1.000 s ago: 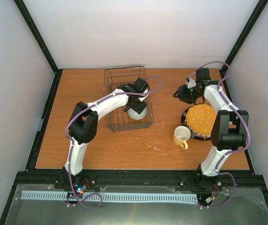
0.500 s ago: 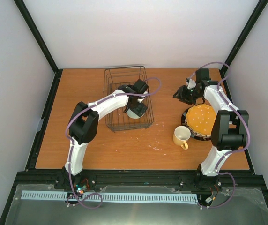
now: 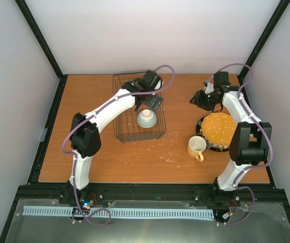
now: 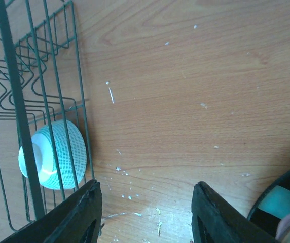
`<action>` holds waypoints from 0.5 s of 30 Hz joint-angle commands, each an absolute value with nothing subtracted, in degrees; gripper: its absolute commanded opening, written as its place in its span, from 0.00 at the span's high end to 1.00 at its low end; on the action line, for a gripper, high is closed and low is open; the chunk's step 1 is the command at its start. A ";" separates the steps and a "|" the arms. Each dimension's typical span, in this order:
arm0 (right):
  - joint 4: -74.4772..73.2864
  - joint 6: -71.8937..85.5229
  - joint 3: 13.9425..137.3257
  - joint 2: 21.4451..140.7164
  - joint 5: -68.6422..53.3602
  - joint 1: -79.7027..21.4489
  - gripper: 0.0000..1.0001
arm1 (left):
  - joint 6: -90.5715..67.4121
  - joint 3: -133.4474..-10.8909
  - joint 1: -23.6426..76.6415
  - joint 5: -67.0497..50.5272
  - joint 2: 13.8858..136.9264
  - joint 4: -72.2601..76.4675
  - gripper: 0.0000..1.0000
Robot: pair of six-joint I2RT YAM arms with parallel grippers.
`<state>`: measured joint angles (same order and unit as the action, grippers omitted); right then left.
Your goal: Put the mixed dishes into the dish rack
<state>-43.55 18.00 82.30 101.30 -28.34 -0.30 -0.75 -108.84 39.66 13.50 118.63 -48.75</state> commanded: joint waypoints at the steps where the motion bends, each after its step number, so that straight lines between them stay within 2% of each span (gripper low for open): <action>1: -46.56 17.26 85.73 96.26 -22.04 0.22 0.52 | -1.24 -118.64 38.93 14.05 112.15 -48.82 0.00; 5: -52.03 15.85 86.51 92.33 -14.38 0.11 0.56 | -3.95 -124.96 33.50 4.04 111.01 -49.46 0.00; 8: -57.68 15.68 83.42 88.41 -9.80 -0.07 0.61 | -6.48 -125.09 30.21 -5.21 108.76 -47.56 0.01; 11: -62.41 16.78 77.28 82.58 -6.77 -0.49 0.65 | -7.34 -124.06 29.15 -10.46 107.23 -45.64 0.10; 12: -63.74 17.38 75.26 80.44 -6.53 -0.59 0.65 | -7.44 -123.98 29.13 -11.90 107.07 -45.62 0.17; 15: -67.74 18.87 69.76 74.18 -7.14 -1.30 0.64 | -8.22 -123.58 29.08 -15.22 107.14 -45.72 0.49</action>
<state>-58.30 17.04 75.40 80.20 -10.07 -0.51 -6.35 -123.57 27.83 -6.31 107.28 -46.15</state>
